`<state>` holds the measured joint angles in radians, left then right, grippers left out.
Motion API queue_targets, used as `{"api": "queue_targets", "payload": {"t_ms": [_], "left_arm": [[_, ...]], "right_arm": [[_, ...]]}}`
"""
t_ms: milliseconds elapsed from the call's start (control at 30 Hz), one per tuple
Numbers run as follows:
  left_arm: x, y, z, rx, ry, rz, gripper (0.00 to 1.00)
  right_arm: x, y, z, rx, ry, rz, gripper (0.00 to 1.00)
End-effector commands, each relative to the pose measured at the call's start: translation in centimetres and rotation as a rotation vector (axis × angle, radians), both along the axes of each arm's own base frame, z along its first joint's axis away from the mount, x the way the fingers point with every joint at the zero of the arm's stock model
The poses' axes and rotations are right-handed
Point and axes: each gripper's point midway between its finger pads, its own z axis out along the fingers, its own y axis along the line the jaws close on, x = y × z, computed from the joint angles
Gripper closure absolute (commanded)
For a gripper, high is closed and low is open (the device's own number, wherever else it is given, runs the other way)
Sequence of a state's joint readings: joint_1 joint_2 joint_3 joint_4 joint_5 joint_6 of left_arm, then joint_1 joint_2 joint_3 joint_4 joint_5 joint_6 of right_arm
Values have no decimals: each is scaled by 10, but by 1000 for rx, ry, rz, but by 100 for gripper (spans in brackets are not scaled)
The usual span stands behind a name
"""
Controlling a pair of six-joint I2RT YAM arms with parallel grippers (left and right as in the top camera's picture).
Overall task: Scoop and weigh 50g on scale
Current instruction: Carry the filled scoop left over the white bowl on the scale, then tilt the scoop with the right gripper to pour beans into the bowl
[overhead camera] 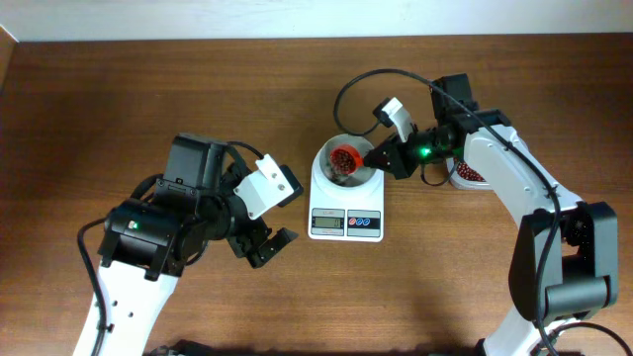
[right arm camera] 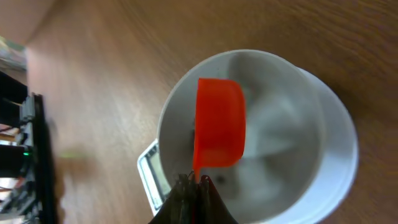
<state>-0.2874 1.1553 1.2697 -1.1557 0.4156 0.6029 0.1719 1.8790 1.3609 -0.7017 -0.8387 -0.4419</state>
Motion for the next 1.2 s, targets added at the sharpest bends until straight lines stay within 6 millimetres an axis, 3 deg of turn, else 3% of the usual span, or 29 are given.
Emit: {"api": "queue_targets", "payload": {"t_ms": [0,133,300,400,600,633,733,833,933,1000,1100,1167], "left_arm": [[2,-1,7,-12,-22,-14,1],[2,-1,7,-12,-22,-14,1],[2,-1,7,-12,-22,-14,1],[2,-1,7,-12,-22,-14,1],[2,-1,7,-12,-22,-14,1],[2,-1,7,-12,-22,-14,1],[2,-1,7,-12,-22,-14,1],[2,-1,7,-12,-22,-14,1],[2,-1,7,-12,-22,-14,1],[2,-1,7,-12,-22,-14,1],[2,-1,7,-12,-22,-14,1],[2,-1,7,-12,-22,-14,1]], "right_arm": [[2,-2,-8,-48,-84,63,96],[2,-2,-6,-50,-110,80,96],[3,-4,28,-51,-210,72,96],[7,-12,23,-119,-221,46,96],[5,-9,29,-89,-225,58,96],[9,-17,23,-151,-232,34,96],[-1,-4,33,-50,-210,78,96],[12,-19,21,-165,-232,19,96],[5,-8,30,-84,-224,53,96],[15,-20,21,-174,-238,5,96],[1,-2,36,-38,-239,88,96],[11,-13,28,-120,-233,27,96]]}}
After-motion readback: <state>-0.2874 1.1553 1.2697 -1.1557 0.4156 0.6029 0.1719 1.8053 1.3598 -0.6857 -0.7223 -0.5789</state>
